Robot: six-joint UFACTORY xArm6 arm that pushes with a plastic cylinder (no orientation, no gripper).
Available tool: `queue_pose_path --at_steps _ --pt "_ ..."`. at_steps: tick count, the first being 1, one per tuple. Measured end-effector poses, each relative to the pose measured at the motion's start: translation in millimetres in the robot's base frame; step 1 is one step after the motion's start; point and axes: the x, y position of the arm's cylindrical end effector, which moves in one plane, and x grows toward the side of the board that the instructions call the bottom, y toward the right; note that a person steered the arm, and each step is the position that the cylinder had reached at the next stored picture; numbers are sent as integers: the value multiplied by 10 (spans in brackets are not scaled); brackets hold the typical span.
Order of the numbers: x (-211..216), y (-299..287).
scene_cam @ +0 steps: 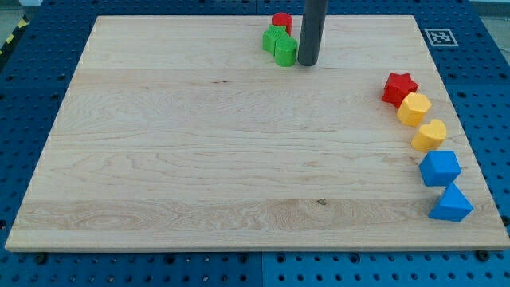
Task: Move the blue triangle bit a left
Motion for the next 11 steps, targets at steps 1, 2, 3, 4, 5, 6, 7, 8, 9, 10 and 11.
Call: queue_pose_path --at_steps 1,2,3,4,5,6,7,8,9,10,11 --pt "209 0" --pt "895 163" --pt "1747 386" --pt "2538 585" --pt "2961 695" --pt "2966 746" --pt "2970 941" --pt "2970 1158" --pt "2967 1366" --pt "2958 1734" --pt "2957 1947"
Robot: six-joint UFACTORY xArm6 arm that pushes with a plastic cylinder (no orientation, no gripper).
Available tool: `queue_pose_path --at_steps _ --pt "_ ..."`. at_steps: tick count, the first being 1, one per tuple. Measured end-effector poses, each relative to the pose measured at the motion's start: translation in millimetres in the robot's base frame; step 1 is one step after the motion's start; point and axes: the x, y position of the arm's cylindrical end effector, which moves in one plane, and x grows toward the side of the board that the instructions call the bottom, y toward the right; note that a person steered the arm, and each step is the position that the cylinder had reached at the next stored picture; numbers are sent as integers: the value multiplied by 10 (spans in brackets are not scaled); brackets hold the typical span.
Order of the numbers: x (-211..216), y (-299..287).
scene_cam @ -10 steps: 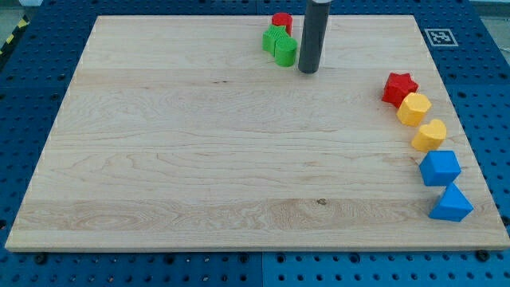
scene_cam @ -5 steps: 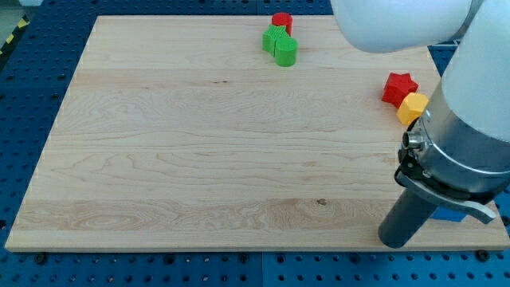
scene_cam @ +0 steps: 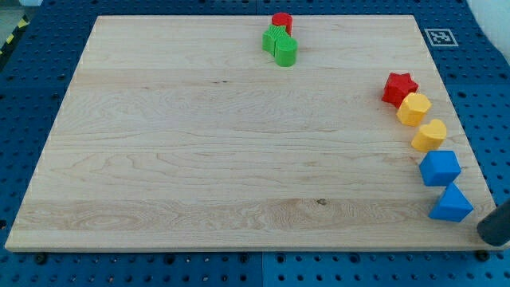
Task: Move the blue triangle bit a left
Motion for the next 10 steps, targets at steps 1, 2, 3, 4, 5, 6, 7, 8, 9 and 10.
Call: queue_pose_path --at_steps 1,2,3,4,5,6,7,8,9,10 --pt "-71 5" --pt "-132 13" --pt "-211 49" --pt "-236 51" --pt "-261 51" --pt "-335 -22" --pt "-276 -97" --pt "-269 -258" --pt "-288 -483" --pt "-287 -669"
